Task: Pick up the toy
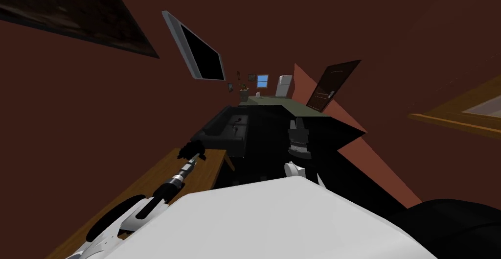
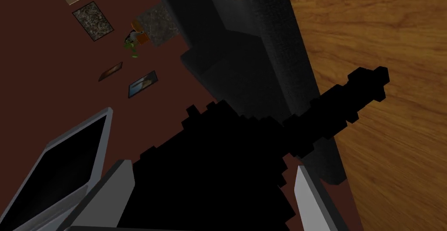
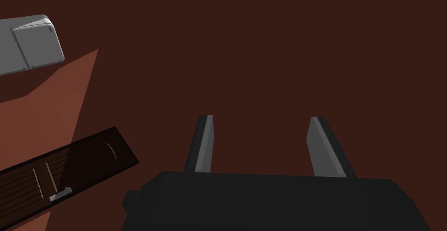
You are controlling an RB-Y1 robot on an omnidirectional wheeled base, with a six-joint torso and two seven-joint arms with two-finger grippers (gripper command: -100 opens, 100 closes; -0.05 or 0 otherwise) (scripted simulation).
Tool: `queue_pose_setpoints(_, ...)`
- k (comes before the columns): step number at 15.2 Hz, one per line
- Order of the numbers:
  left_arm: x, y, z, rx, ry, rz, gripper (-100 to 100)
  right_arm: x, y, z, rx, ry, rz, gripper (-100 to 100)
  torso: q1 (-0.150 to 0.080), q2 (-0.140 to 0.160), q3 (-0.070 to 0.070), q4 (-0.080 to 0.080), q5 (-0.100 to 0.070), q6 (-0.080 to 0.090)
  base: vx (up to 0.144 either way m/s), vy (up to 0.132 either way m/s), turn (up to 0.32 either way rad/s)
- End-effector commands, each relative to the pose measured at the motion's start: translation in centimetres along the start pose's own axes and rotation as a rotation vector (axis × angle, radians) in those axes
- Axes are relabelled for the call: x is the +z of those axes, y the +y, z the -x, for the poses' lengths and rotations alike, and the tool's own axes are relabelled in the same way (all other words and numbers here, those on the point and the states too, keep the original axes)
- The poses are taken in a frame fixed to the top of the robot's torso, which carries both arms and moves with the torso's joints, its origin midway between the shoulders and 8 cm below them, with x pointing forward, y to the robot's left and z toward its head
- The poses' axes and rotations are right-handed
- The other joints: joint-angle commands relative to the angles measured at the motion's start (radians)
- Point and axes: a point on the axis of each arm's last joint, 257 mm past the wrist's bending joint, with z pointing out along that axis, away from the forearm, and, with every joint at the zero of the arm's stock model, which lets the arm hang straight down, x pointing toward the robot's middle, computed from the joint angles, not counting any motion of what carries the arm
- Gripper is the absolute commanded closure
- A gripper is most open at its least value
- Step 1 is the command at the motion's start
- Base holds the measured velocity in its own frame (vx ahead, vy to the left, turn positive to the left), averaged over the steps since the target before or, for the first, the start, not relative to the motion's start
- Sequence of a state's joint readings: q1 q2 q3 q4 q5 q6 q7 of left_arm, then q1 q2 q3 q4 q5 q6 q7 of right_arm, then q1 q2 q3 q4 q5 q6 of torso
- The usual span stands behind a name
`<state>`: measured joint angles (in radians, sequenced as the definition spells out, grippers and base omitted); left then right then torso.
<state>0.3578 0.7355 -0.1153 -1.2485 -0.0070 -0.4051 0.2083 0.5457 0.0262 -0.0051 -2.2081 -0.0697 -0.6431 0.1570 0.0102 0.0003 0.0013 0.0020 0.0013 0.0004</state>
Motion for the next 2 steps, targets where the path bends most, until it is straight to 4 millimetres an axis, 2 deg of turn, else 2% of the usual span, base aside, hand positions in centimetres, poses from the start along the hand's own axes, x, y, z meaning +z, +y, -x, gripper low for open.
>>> queue_pose_setpoints(1,0.14,0.33,0.65,0.012,-0.009,0.014,100,0.00,0.00,0.00,0.000,0.000,0.000,0,0.000,0.000,0.000,0.000,0.000,0.000,0.052,-0.019,-0.063)
queue_pose_setpoints(2,0.04,0.12,0.19,0.004,-0.003,0.004,100,0.00,0.00,0.00,0.000,0.000,0.000,0,-0.005,-0.004,-0.002,-0.001,-0.001,0.001,0.050,-0.026,-0.017)
